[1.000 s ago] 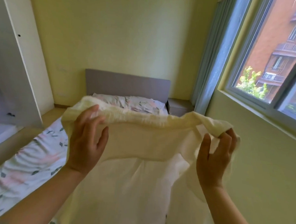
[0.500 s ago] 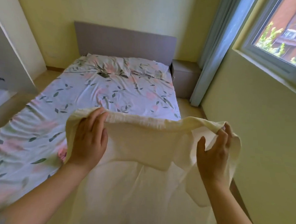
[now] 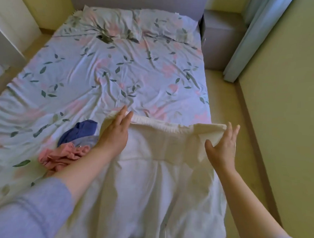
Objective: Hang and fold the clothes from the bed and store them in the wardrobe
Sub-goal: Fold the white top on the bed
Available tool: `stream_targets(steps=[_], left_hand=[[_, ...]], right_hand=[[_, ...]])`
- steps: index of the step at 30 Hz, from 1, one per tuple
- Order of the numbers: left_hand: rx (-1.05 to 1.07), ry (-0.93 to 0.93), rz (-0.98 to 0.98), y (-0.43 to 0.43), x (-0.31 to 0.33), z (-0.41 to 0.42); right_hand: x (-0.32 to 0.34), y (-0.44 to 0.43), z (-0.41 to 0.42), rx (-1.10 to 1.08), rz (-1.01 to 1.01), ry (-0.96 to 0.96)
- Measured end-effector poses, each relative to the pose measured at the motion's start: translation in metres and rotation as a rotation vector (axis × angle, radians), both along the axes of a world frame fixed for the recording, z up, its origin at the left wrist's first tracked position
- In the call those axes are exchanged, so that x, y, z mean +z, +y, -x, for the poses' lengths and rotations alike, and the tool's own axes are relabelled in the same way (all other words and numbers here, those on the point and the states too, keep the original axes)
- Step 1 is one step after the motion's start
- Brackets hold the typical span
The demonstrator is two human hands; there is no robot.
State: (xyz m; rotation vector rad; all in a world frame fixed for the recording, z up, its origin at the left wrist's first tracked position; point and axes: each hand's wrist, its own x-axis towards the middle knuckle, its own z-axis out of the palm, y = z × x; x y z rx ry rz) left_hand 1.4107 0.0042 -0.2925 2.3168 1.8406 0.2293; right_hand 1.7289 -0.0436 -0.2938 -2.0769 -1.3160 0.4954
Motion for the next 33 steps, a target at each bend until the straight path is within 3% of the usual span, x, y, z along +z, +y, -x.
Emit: stream_targets(steps=[3,14,17,23,27,33], left_hand=[[0.133,-0.192,0.113,0.014,-0.030,0.003],[0.364,-0.172,0.341,-0.038,-0.136,0.116],[0.447,-0.160,0.471,-0.049,-0.162,0.140],[0.531,-0.331,0.624,-0.055,-0.200,0.170],[0.476,-0.320,0.752,-0.072,-0.223,0.173],[0.472,-0.455,0.651,-0.091,-0.250,0.170]], right_hand=[[-0.029,0.022,0.009,0.067,0.173,0.044],[-0.126,0.031,0.139,0.427,0.571,0.097],[-0.143,0.038,0.175,0.484,0.582,0.076],[-0.184,0.073,0.243,0.582,0.619,0.055],[-0.213,0.098,0.280,0.601,0.616,0.058],[-0.249,0.116,0.320,0.760,0.532,-0.033]])
